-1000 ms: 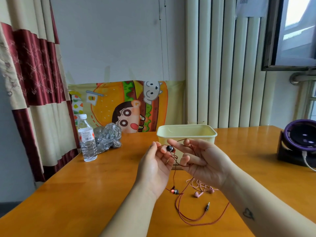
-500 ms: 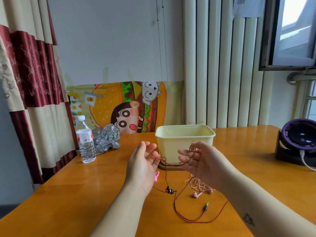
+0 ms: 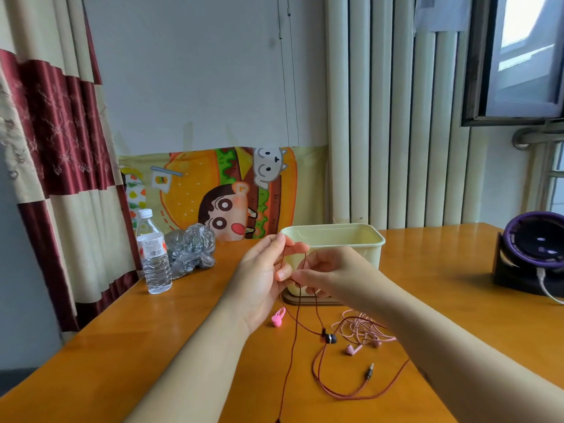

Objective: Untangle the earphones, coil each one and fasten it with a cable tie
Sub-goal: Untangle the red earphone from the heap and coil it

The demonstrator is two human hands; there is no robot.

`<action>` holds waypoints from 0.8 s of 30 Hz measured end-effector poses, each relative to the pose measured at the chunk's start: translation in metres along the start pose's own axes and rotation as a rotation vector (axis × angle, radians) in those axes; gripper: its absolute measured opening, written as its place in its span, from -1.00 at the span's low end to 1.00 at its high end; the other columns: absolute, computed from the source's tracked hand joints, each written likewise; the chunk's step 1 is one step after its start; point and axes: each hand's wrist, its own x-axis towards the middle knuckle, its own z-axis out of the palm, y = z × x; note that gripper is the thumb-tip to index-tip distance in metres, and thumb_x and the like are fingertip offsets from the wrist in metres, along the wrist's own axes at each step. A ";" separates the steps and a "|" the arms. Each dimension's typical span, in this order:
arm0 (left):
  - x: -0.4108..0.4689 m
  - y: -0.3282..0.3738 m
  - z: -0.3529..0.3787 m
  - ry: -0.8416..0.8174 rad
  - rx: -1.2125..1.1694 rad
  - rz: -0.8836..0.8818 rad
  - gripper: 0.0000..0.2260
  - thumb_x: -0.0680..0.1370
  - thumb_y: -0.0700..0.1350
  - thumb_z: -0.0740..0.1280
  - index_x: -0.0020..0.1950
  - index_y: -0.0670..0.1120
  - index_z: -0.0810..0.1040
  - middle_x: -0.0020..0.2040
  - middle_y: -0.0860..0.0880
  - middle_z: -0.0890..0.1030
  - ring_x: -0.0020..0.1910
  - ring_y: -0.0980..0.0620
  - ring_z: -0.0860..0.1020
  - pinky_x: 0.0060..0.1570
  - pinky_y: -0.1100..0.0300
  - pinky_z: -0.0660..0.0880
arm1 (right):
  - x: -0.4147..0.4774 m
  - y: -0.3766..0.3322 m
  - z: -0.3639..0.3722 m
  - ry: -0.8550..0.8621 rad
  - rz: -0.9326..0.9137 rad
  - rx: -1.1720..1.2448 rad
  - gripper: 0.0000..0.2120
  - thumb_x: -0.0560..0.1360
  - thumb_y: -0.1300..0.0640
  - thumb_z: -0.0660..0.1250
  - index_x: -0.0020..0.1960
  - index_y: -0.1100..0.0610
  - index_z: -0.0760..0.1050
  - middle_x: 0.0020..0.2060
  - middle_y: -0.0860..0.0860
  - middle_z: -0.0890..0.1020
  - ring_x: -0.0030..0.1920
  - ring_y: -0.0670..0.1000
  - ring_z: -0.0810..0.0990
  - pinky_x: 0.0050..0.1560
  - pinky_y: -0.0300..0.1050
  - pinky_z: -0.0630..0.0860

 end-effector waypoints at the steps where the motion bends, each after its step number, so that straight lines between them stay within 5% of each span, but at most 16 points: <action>1: -0.001 0.000 0.000 -0.003 0.003 0.005 -0.78 0.62 -0.12 0.15 -0.16 -0.09 0.52 -0.20 -0.03 0.66 -0.50 0.14 0.27 -0.20 0.23 0.41 | 0.001 -0.001 0.001 -0.006 0.014 0.016 -0.85 0.46 0.04 0.40 -0.18 0.13 0.59 -0.20 0.11 0.68 -0.22 -0.01 0.61 -0.08 -0.05 0.59; 11: -0.005 -0.001 -0.009 -0.062 -0.238 -0.085 -0.81 0.62 -0.10 0.14 -0.10 -0.12 0.48 -0.13 -0.08 0.67 -0.60 0.17 0.20 -0.06 -0.02 0.59 | 0.002 0.012 -0.001 0.097 0.214 0.618 -0.91 0.47 0.27 0.38 -0.22 0.18 0.55 -0.25 0.12 0.56 -0.19 0.03 0.53 -0.02 -0.09 0.57; 19: -0.008 -0.009 -0.011 -0.039 -0.141 -0.053 -0.83 0.60 -0.06 0.18 0.03 -0.07 0.54 -0.02 -0.03 0.67 -0.59 0.19 0.32 -0.15 0.14 0.57 | -0.001 0.015 0.003 0.010 0.224 0.744 -0.92 0.49 0.24 0.35 -0.17 0.20 0.58 -0.28 0.06 0.60 -0.23 -0.05 0.54 -0.16 -0.24 0.53; 21: -0.009 -0.014 -0.012 -0.040 0.050 -0.014 -0.82 0.57 -0.08 0.24 0.16 -0.01 0.52 -0.06 0.04 0.67 -0.49 0.21 0.47 -0.16 0.20 0.53 | -0.001 0.016 0.003 -0.010 0.205 0.763 -0.92 0.48 0.25 0.35 -0.18 0.18 0.60 -0.28 0.05 0.61 -0.25 -0.07 0.53 -0.16 -0.24 0.52; 24: -0.008 -0.022 -0.014 -0.068 0.303 0.022 -0.71 0.52 -0.09 0.35 0.24 0.09 0.48 -0.02 0.05 0.67 -0.07 0.15 0.63 -0.12 0.22 0.51 | -0.001 0.018 0.004 -0.030 0.161 0.780 -0.89 0.46 0.28 0.36 -0.21 0.18 0.62 -0.28 0.08 0.58 -0.30 -0.07 0.49 -0.17 -0.22 0.51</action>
